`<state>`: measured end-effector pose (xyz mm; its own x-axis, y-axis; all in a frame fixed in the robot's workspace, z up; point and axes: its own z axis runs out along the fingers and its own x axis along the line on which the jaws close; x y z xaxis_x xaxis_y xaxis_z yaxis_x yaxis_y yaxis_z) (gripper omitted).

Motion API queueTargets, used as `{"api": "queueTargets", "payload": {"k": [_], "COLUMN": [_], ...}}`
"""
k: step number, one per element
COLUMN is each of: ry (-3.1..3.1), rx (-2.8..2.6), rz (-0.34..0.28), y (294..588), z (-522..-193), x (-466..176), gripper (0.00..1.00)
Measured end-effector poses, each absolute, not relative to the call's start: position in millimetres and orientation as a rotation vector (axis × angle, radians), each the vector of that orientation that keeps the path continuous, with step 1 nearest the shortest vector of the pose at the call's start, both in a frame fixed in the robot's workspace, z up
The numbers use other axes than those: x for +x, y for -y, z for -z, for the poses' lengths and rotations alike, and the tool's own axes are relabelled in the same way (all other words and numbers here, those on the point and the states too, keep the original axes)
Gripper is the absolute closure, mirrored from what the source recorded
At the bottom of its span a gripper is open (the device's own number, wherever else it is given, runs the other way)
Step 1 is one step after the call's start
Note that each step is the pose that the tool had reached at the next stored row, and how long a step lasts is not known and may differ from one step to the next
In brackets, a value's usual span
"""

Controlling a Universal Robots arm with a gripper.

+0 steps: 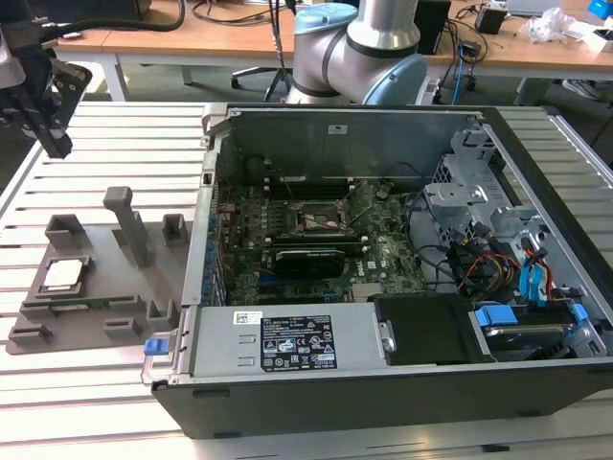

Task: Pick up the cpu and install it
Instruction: 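Reach for the cpu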

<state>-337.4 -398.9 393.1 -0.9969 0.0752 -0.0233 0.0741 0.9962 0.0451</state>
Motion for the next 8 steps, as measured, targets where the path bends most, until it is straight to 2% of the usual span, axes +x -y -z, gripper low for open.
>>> {"api": "queueTargets", "payload": {"k": [8], "ry": [-3.114], "rx": [0.117], "rz": [-0.069], "y": [399], "z": [-393], "x": [-353], "gripper": [0.89]}}
